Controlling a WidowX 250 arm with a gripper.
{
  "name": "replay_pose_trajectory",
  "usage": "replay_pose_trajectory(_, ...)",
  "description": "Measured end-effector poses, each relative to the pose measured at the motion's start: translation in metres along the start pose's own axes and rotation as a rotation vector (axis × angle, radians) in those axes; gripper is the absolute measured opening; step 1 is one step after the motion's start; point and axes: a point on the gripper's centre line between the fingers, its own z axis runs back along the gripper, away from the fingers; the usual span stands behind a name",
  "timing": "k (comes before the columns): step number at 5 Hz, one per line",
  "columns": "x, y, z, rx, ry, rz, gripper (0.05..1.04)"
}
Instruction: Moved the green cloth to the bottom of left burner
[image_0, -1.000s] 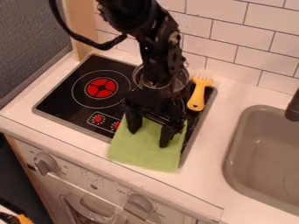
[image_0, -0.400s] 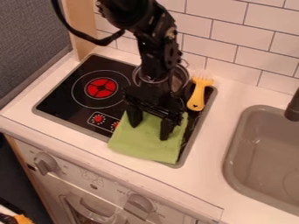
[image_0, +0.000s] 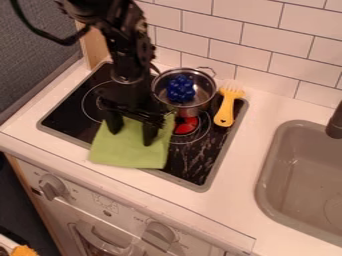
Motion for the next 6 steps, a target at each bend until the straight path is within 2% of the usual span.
replay_pose_trajectory(1, -0.002, 0.013, 0.0, 0.016, 0.012, 0.013, 1.001)
replay_pose_trajectory(2, -0.007, 0.047, 0.0, 0.047, 0.031, 0.052, 1.001)
replay_pose_trajectory(3, 0.0, 0.067, 0.002, 0.084, 0.022, 0.046, 1.0)
replay_pose_trajectory(5, 0.013, 0.085, 0.003, 0.124, 0.021, 0.034, 1.0)
replay_pose_trajectory(6, 0.015, 0.083, 0.004, 0.111, 0.012, 0.02, 1.0)
